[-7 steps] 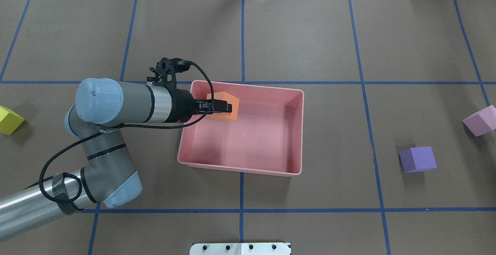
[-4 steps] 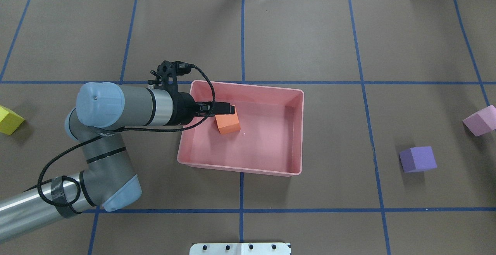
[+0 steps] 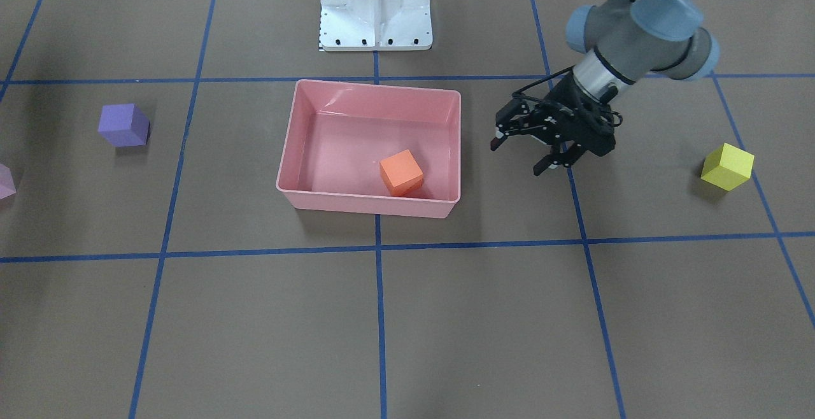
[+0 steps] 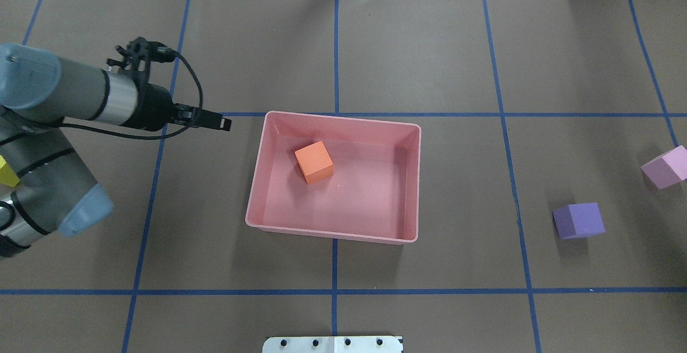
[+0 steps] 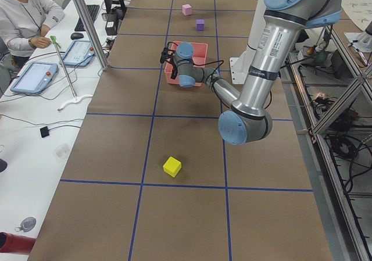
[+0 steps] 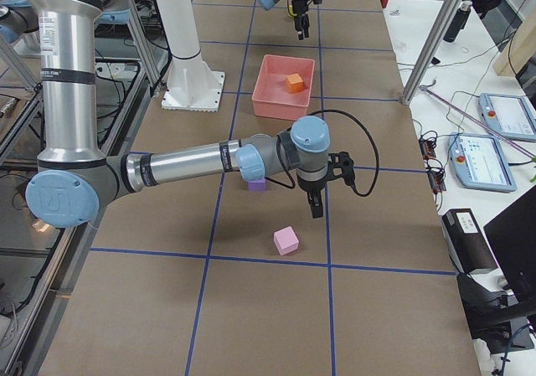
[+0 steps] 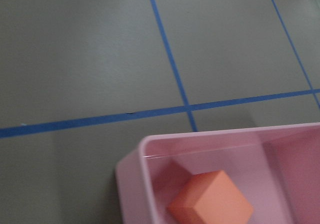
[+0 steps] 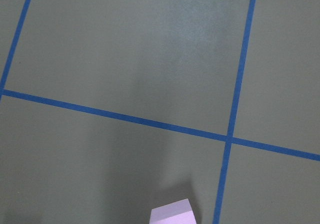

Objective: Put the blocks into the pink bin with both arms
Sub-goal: 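Withdraw the left gripper while the right gripper moves toward the purple cube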

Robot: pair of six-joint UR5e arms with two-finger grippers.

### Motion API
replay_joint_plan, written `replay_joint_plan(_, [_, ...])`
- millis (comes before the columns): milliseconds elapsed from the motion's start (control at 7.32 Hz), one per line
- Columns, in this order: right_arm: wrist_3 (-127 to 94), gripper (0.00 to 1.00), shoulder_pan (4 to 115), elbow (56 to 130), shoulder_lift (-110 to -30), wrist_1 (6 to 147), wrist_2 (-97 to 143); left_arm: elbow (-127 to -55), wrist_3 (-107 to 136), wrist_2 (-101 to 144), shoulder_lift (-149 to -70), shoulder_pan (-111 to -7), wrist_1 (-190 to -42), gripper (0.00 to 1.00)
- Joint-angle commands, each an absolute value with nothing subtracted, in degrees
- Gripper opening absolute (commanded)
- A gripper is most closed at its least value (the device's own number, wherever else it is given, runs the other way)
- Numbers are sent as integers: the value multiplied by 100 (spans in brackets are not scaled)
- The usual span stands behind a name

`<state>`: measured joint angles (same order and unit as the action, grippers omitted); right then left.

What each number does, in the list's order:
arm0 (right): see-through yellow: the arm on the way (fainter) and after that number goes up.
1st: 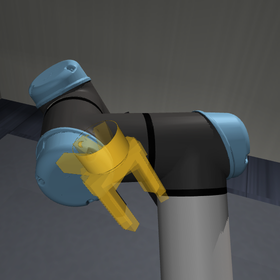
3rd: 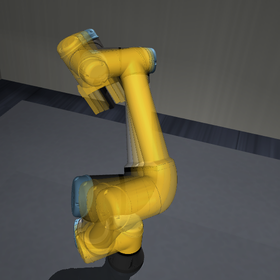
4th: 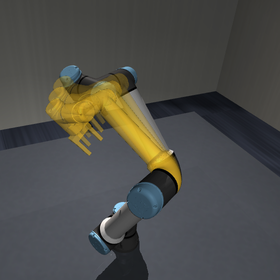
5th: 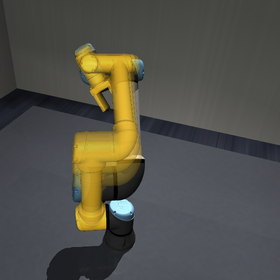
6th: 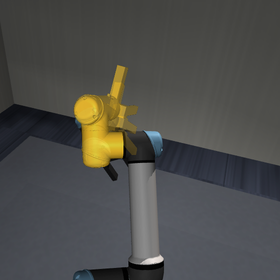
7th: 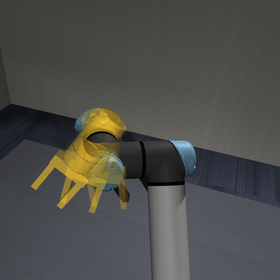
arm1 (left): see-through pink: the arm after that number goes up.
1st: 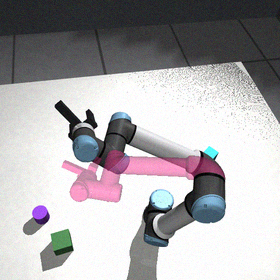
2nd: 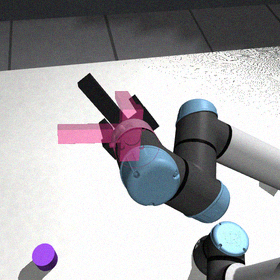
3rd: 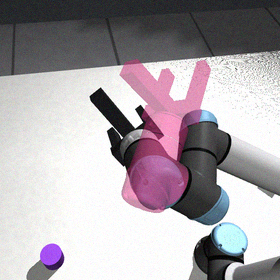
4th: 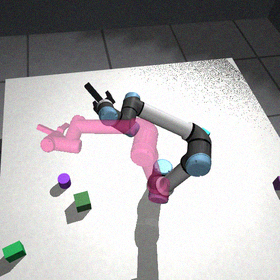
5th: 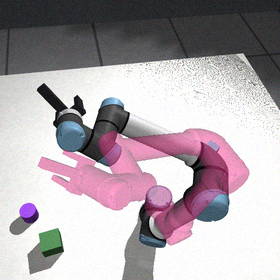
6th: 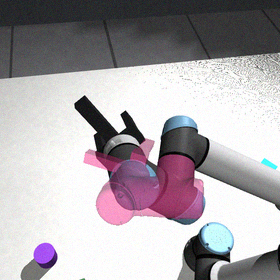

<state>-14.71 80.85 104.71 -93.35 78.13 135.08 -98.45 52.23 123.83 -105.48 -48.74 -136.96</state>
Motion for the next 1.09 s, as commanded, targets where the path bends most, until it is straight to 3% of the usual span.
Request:
replay_joint_plan(0, [-3664, 100, 6976, 10600, -9886, 5888, 13012, -9652, 3235, 13444, -9838, -6200, -13650, 100])
replay_joint_plan(273, [-5004, 100, 5841, 10669, -10141, 5014, 12089, -8959, 2123, 14095, -9826, -7011, -13658, 100])
replay_joint_plan(956, [-5976, 100, 3598, 11241, -10881, 4685, 10136, -8921, 2057, 14124, -9791, -7084, -13737, 100])
